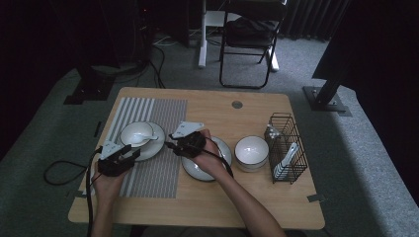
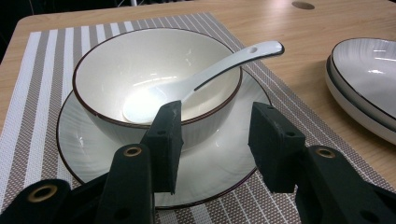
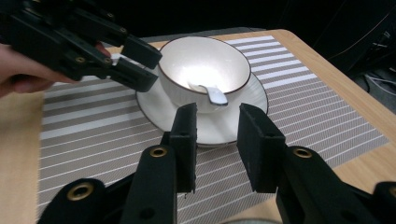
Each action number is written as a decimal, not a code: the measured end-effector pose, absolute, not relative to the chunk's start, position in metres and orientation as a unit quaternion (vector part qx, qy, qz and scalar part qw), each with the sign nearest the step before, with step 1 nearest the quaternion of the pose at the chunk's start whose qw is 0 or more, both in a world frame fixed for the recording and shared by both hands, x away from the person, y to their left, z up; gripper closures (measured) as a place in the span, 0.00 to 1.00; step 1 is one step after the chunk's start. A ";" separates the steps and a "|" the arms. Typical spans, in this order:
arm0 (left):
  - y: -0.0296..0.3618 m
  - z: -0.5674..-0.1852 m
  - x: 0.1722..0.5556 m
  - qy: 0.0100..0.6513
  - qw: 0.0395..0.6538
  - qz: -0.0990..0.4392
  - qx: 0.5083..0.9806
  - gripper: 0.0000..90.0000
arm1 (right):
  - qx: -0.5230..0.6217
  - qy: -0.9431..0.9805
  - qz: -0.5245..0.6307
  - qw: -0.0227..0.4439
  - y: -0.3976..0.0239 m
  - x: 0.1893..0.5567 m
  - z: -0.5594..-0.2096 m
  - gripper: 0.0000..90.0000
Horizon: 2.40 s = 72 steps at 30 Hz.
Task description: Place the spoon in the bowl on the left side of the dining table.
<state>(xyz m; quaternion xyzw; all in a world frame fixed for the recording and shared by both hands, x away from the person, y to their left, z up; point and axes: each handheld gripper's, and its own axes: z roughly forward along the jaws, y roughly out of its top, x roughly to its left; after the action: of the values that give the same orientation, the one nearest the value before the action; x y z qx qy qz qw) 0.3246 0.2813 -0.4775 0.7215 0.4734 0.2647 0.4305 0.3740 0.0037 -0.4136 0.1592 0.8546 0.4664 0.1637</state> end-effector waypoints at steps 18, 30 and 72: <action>0.281 -0.475 0.323 0.470 0.438 0.262 0.720 0.62 | 0.178 0.845 0.478 0.161 -0.046 0.337 -0.419 0.72; 0.280 -0.472 0.322 0.466 0.441 0.263 0.721 0.62 | 0.201 0.835 0.485 0.164 -0.084 0.317 -0.432 0.68; 0.242 -0.467 0.325 0.412 0.452 0.233 0.756 0.62 | 0.311 0.823 0.434 0.193 -0.169 0.277 -0.489 0.64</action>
<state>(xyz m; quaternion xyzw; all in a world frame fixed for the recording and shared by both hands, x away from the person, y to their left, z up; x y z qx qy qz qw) 0.3246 0.2420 -0.4669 0.7562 0.4117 0.2328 0.4521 0.2772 -0.1686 -0.4893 0.3112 0.8231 0.4343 0.1925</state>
